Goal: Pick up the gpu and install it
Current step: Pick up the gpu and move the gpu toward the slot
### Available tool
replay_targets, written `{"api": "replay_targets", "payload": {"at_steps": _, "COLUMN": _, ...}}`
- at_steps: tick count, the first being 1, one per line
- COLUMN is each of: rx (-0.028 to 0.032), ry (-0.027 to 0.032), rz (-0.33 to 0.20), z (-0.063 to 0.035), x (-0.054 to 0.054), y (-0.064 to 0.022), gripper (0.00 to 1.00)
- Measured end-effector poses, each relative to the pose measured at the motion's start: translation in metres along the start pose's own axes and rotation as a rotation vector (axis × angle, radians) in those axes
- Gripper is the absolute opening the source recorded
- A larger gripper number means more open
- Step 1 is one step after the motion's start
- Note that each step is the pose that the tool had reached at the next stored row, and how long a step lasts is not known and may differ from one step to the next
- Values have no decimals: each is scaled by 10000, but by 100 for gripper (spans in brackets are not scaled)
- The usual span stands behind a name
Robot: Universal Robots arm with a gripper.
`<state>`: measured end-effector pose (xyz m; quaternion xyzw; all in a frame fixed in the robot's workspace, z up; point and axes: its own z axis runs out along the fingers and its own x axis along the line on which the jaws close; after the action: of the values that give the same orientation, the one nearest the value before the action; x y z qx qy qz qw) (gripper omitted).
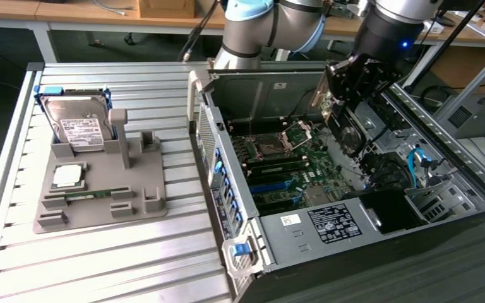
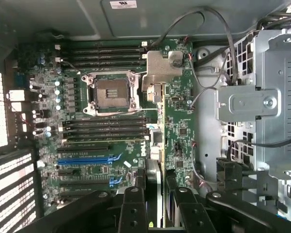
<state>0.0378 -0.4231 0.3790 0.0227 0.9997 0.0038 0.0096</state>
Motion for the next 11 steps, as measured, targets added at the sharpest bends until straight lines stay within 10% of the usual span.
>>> {"api": "replay_targets", "payload": {"at_steps": 11, "rx": 0, "ry": 2, "rz": -189, "z": 151, "x": -233, "y": 10, "gripper": 27}}
